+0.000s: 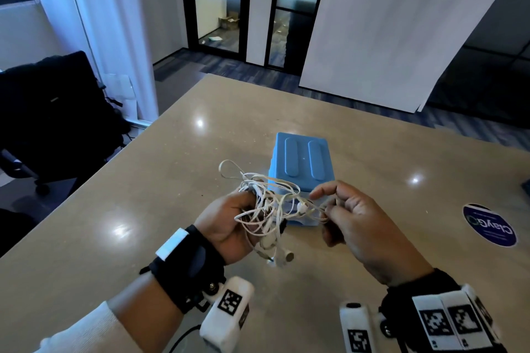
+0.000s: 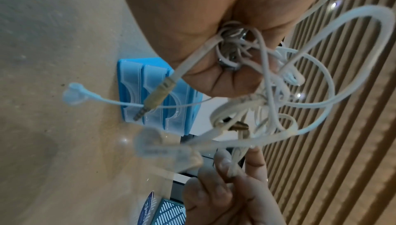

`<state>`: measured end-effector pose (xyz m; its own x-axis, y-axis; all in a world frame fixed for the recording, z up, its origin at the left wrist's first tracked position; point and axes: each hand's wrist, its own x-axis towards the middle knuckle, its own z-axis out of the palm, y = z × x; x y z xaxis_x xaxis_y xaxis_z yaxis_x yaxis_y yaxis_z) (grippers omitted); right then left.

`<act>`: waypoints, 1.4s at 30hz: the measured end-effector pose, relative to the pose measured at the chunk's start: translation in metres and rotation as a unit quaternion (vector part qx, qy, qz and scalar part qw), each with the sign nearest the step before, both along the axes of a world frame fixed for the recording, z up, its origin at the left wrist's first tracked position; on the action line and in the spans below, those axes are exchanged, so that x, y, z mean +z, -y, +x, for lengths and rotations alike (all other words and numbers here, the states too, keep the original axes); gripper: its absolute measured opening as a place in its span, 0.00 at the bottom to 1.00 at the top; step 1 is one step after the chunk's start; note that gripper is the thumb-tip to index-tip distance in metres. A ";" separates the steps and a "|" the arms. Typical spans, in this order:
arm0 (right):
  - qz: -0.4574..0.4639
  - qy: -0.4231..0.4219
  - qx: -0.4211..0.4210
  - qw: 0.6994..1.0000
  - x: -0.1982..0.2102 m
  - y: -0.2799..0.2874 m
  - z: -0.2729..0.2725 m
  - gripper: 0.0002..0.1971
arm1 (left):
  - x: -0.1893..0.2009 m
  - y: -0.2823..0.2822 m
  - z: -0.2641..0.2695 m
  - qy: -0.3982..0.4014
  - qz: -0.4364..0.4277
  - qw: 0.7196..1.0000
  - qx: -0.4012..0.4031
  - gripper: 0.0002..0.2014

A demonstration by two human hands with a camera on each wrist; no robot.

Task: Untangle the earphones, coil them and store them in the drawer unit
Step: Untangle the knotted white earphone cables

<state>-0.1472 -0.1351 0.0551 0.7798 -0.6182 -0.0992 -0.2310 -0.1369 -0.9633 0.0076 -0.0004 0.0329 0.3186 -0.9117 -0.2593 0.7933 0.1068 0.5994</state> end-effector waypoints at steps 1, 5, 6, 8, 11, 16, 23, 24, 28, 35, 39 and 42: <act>-0.013 -0.021 0.010 1.000 0.001 -0.002 0.000 0.24 | 0.001 0.000 0.001 0.004 0.006 1.000 -0.005 0.12; 0.010 -0.046 0.043 0.998 0.003 -0.005 0.002 0.10 | 0.000 0.000 0.000 0.013 0.022 0.999 -0.032 0.17; -0.005 -0.044 0.052 0.998 0.003 -0.005 0.002 0.07 | 0.000 0.000 -0.001 0.011 0.025 0.999 -0.037 0.17; -0.072 -0.048 0.054 0.995 0.000 -0.003 0.002 0.18 | -0.004 0.000 -0.001 -0.002 0.035 0.999 -0.038 0.17; -0.116 0.038 -0.017 0.992 0.002 -0.002 0.003 0.09 | -0.007 -0.001 -0.002 -0.016 0.054 0.998 -0.028 0.10; -0.129 0.131 -0.215 0.959 -0.007 0.006 -0.006 0.10 | -0.008 -0.002 0.002 0.012 0.067 0.998 0.003 0.15; 0.122 0.022 -0.044 0.991 -0.011 0.010 -0.013 0.24 | -0.006 -0.004 0.008 0.013 0.080 0.997 0.015 0.20; 0.091 -0.003 0.008 0.996 -0.012 0.010 -0.015 0.25 | -0.005 -0.004 0.007 0.018 0.081 0.996 0.011 0.21; 0.076 -0.064 0.101 0.990 -0.006 0.002 -0.013 0.19 | -0.008 -0.003 0.008 0.006 0.101 0.995 0.006 0.13; 0.027 -0.014 0.054 0.998 -0.003 -0.008 0.016 0.05 | -0.001 0.001 0.001 -0.009 0.082 0.996 -0.035 0.22; 0.027 0.060 -0.069 0.995 0.000 -0.005 0.012 0.11 | -0.003 -0.004 0.008 -0.012 0.081 0.996 -0.018 0.09; 0.155 0.139 -0.152 0.966 0.001 -0.001 0.011 0.11 | -0.005 -0.005 0.010 -0.023 0.089 0.996 0.005 0.08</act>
<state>-0.1363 -0.1339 0.0562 0.5899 -0.7970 -0.1297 0.0586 0.2025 -0.9775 0.0172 0.0049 0.0280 0.3114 -0.8466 -0.4316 0.8200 0.0100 0.5722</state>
